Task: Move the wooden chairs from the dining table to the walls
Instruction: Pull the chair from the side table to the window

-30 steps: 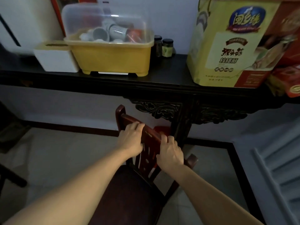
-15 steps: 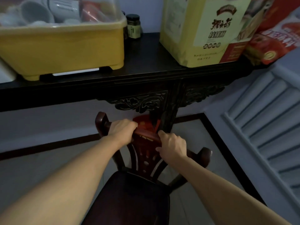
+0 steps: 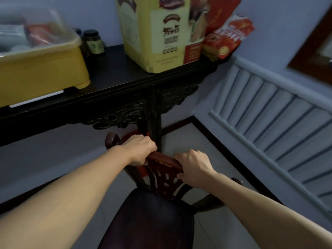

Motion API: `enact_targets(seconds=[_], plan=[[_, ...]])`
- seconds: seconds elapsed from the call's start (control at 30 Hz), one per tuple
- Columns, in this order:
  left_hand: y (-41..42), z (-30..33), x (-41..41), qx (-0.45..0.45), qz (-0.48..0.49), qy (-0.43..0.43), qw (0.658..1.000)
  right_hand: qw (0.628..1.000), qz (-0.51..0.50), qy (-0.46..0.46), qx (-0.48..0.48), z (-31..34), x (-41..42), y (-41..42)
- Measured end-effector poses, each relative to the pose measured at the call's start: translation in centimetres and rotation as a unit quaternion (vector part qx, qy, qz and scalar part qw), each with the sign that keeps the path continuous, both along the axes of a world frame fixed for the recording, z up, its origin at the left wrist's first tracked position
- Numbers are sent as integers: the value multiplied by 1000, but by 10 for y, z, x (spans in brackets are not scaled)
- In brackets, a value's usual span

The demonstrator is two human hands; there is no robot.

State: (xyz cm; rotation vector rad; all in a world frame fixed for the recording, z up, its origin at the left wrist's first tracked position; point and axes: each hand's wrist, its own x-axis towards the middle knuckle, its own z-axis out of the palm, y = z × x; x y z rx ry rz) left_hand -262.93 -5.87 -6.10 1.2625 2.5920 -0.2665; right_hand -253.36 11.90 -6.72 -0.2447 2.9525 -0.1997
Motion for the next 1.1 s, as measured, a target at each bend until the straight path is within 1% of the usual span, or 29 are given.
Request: enact_targets(seconds=[0.07, 0.27, 0.43, 0.57, 0.7, 0.87, 1.1], plan=[[27, 12, 9, -4, -18, -3, 1000, 1000, -7, 11, 2, 9, 18, 22], [125, 49, 41, -18, -84, 27, 996, 996, -65, 53, -3, 31, 67, 105], [209, 67, 63, 11, -122, 54, 991, 990, -111, 84, 1, 47, 103, 179], [268, 71, 74, 37, -148, 75, 985, 983, -147, 107, -4, 53, 128, 234], [326, 69, 81, 53, -180, 70, 980, 975, -185, 125, 6, 55, 148, 282], [396, 69, 80, 46, -221, 67, 972, 961, -246, 122, 29, 56, 158, 337], [495, 57, 65, 35, -300, 37, 953, 939, -331, 82, 34, 50, 157, 413]])
